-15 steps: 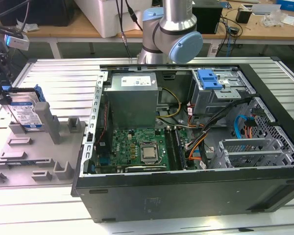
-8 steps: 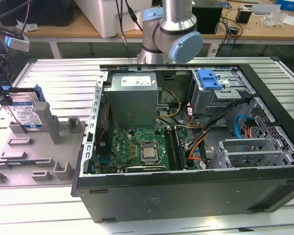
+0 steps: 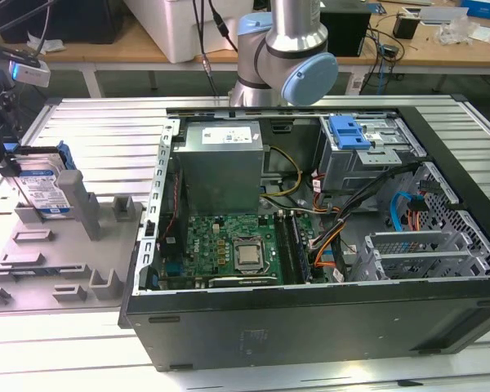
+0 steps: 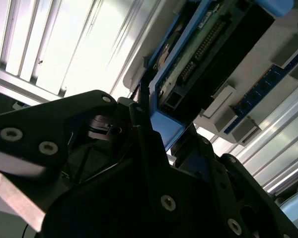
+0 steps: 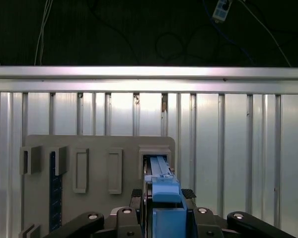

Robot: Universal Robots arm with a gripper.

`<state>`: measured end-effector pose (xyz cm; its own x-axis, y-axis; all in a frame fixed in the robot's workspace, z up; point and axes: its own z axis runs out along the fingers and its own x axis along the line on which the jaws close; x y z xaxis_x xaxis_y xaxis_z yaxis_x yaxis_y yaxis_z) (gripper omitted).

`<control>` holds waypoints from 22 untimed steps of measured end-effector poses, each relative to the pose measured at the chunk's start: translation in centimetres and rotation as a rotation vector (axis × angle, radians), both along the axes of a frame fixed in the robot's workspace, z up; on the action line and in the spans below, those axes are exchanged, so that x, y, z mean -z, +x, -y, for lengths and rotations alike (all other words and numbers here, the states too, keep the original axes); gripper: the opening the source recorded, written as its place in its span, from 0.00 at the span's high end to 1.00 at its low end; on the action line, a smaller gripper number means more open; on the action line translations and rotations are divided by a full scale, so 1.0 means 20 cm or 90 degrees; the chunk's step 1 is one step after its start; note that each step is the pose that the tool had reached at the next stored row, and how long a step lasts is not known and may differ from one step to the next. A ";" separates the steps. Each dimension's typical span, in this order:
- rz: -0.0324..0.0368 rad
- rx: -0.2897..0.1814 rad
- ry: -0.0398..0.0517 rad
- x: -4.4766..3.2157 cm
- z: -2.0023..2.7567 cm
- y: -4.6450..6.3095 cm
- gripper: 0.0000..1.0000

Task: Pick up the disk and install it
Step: 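Pick up the disk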

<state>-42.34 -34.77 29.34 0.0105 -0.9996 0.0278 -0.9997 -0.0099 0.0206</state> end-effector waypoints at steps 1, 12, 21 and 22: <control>0.0000 0.000 -0.0001 0.000 0.000 0.00 0.58; 0.0000 0.000 0.0000 0.001 0.000 0.00 0.63; 0.0000 0.000 -0.0021 -0.050 0.000 0.00 0.63; 0.0000 0.000 -0.0027 -0.058 0.000 0.00 0.63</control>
<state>-42.34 -34.77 30.50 0.0106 -0.9994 0.0320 -0.9997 -0.0099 0.0206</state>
